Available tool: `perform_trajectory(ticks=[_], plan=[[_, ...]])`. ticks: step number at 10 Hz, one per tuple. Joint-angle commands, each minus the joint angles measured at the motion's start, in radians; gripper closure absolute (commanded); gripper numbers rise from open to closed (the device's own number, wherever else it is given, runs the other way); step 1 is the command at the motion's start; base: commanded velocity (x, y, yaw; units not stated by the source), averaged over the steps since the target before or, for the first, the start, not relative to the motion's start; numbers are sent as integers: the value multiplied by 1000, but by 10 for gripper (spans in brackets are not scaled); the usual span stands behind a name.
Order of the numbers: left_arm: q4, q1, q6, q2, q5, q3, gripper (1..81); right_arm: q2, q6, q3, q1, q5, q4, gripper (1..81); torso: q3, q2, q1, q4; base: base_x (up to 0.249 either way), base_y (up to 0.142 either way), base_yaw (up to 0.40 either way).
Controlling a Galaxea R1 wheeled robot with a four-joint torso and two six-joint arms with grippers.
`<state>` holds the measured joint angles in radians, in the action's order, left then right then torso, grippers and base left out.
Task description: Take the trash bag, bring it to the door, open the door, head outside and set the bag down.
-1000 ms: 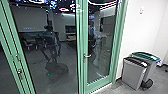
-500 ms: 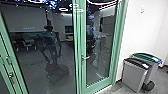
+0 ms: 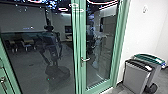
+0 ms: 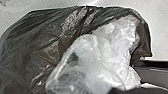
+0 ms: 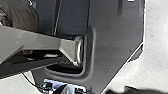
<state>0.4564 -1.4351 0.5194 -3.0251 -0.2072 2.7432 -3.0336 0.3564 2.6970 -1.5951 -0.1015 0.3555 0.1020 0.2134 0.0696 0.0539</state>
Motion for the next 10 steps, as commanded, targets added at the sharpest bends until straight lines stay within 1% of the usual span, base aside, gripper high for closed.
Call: perform_trajectory(ticks=[1, 2, 3, 10], plan=[[2, 69, 4, -2, -61, -2, 811, -3, 0, -4, 42, -52, 2, 10, 0, 0, 0, 0, 160, 0, 0], [2, 69, 4, -2, -61, -2, 811, -3, -1, -4, 42, -49, 2, 10, 0, 0, 0, 0, 160, 0, 0], [2, 69, 4, 0, -61, -2, 811, -4, 0, -4, 42, -49, 2, 10, 0, 0, 0, 0, 160, -62, 0], [4, 69, 4, 0, -61, -2, 811, -4, -2, -4, 42, -47, 3, 10, 0, 0, 0, 0, 160, -74, 0]])
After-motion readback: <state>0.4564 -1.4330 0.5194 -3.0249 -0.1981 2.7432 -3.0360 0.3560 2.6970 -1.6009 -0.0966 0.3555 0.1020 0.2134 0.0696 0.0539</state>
